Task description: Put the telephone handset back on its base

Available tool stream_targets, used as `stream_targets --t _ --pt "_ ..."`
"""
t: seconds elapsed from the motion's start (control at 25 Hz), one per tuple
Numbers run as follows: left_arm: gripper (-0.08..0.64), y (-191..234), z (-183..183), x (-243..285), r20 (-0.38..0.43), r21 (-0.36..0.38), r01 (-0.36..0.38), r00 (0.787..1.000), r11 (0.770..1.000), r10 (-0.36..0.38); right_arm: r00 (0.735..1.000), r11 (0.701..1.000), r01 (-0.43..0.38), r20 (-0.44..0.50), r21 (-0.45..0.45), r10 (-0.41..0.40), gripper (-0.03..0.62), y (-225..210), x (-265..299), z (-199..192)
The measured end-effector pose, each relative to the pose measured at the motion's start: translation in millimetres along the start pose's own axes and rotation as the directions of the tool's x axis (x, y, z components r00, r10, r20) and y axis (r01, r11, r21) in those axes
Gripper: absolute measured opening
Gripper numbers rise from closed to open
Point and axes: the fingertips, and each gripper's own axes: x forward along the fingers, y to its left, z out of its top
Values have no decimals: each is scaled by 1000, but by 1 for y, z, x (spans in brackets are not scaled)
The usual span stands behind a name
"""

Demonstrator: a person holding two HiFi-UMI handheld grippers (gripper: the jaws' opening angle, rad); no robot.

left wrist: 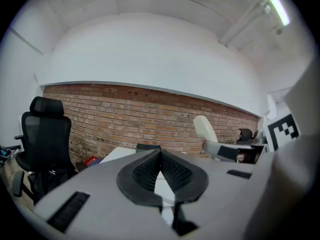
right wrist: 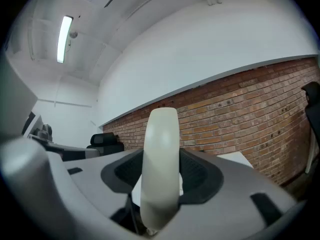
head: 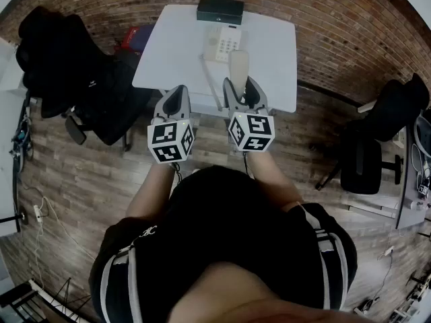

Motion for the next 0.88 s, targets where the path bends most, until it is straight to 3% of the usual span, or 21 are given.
stream_targets --t 0.88 --pt "2 23 -4 -10 0 -5 43 999 999 -43 998 998 53 -16 16 -53 201 20 5 -10"
